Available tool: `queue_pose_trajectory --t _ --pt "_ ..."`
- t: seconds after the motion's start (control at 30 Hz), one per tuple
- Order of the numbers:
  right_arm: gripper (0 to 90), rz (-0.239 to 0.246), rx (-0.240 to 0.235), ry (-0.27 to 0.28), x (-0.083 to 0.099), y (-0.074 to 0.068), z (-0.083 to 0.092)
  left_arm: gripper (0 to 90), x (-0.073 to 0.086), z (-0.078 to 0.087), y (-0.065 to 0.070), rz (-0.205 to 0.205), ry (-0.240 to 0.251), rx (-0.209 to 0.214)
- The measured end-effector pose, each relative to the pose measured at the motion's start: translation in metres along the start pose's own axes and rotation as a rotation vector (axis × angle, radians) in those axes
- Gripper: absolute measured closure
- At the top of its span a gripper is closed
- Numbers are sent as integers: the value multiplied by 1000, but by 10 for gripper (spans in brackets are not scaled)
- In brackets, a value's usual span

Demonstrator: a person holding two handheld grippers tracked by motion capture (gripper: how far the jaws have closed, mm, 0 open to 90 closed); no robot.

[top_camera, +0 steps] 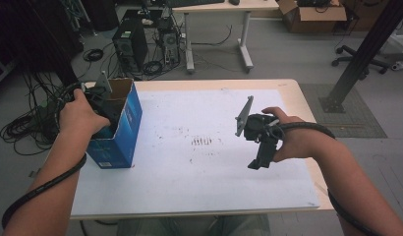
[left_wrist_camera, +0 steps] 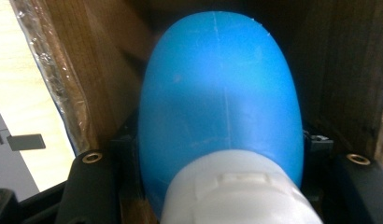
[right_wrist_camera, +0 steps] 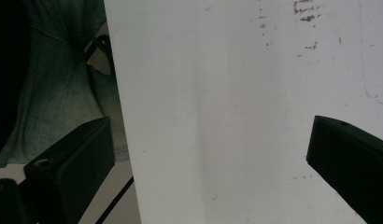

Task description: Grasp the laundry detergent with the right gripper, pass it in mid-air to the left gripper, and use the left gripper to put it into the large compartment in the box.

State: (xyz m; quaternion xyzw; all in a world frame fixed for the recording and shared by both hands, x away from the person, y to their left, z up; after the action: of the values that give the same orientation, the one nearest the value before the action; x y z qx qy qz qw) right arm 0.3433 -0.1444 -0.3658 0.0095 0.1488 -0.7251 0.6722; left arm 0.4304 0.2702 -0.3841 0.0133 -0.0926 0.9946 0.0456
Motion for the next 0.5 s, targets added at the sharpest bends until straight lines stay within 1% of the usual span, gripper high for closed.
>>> queue_pose_trajectory --t 0.1,0.27,0.37,0.43,0.5 --pt "12 0 -3 1 0 0 -1 354 -1 0 0 -2 10 6" --pt "12 1 -2 5 0 0 -1 324 -1 1 2 -2 9 15" --pt "12 -1 -2 4 1 0 -1 315 -1 2 2 0 8 15" --pt "12 -2 -2 6 2 0 -1 295 -1 3 3 -1 11 16" --pt "12 -4 -2 8 3 0 -2 287 -1 5 3 -3 13 9"
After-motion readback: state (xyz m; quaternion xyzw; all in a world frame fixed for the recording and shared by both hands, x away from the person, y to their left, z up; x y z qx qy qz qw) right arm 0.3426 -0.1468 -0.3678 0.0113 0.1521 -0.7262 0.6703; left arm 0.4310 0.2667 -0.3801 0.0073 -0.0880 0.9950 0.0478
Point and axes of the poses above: each handheld gripper's, and its own axes: z roughly backward along the jaws, x roughly out of its underside, y roughly to its right, the point moved 10 cm from there along -z, roughly forward along the jaws, and after that the axes turned 12 degrees about -x, right-handed, at the moved point
